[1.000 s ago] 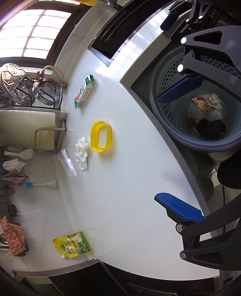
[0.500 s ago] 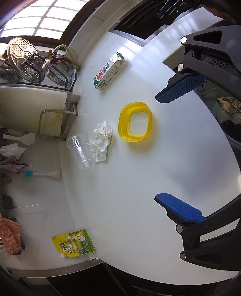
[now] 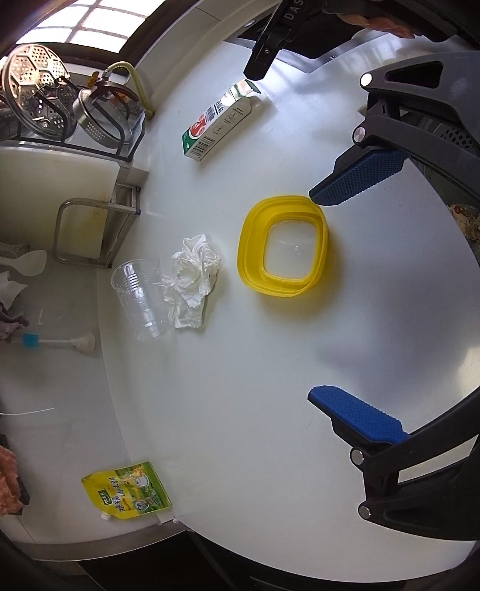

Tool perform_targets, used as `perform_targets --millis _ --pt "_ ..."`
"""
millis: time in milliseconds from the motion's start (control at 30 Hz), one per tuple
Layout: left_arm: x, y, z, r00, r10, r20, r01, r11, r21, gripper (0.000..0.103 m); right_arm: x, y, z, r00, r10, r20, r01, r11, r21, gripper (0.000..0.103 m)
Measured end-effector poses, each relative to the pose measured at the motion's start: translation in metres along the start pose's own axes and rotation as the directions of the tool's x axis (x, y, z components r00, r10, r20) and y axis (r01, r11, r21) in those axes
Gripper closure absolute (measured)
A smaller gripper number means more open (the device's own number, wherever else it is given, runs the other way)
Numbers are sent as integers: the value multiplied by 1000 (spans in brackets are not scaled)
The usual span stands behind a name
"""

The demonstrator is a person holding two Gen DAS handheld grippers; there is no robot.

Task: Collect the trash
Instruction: 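Grasp the green-and-white carton with the right tool while the left tool grasps the yellow lid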

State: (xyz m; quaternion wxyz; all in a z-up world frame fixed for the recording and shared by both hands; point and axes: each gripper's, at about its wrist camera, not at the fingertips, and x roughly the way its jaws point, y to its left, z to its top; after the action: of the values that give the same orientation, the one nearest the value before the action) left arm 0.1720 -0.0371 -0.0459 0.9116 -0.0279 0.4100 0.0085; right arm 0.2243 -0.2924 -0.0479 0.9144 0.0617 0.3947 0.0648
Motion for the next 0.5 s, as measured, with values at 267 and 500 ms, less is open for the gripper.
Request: perform_targets --millis 267,500 --pt "13 -5 4 1000 18 -18 -18 1000 -12 7 44 -5 29 997 42 -67 -43 999 -17 25" --pt "18 -14 2 999 20 -28 -20 1000 1 7 66 -2 39 994 34 -108 -39 998 -47 25"
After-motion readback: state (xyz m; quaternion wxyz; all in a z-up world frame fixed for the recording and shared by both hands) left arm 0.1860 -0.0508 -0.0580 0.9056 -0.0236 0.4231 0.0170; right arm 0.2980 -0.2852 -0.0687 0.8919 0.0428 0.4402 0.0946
